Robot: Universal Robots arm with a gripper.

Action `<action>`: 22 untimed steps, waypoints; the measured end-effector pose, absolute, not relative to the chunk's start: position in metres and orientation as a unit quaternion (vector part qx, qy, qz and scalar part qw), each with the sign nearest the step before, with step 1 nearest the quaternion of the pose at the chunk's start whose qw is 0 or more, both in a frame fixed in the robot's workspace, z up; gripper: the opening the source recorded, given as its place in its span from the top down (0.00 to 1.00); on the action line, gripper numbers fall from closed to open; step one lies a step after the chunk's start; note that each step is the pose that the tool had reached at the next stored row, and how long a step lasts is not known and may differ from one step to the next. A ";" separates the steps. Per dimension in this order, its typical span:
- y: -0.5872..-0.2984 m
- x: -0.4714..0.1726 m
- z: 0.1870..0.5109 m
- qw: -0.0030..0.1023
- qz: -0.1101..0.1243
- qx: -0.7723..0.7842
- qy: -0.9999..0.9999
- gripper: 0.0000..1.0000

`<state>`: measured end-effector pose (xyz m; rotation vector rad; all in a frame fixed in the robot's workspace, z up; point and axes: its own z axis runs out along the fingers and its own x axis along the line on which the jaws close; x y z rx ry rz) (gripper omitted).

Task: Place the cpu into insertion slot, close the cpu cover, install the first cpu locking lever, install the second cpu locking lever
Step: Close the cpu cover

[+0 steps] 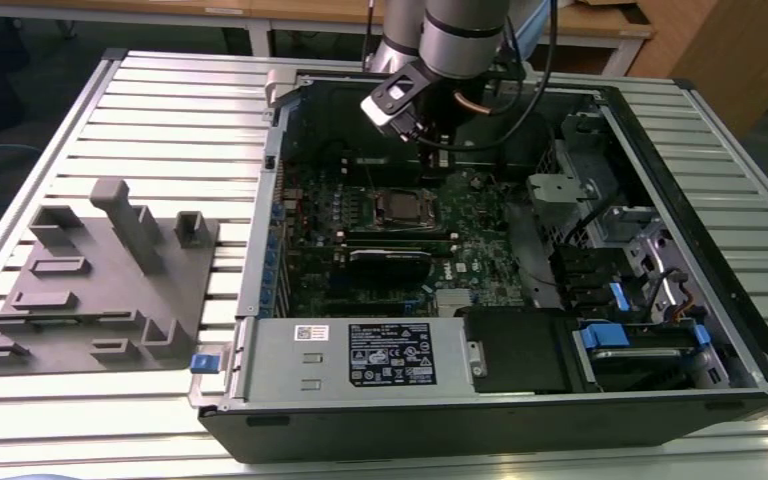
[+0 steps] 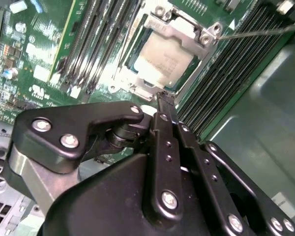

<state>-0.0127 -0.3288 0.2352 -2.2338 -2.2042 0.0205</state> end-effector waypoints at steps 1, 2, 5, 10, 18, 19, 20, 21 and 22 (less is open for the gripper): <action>-0.329 -0.017 0.235 0.002 0.007 -0.712 -0.702 0.89; -0.329 -0.020 0.234 0.002 0.007 -0.712 -0.702 0.89; -0.329 -0.029 0.231 0.002 0.007 -0.712 -0.702 0.89; -0.329 -0.036 0.227 0.002 0.007 -0.712 -0.702 0.89; -0.329 -0.037 0.226 0.002 0.006 -0.711 -0.703 0.89; -0.329 -0.037 0.226 0.002 0.007 -0.711 -0.703 0.89; -0.329 -0.037 0.226 0.002 0.007 -0.710 -0.704 0.89; -0.329 -0.037 0.226 0.001 0.007 -0.710 -0.704 0.89; -0.329 -0.037 0.226 0.001 0.007 -0.710 -0.704 0.89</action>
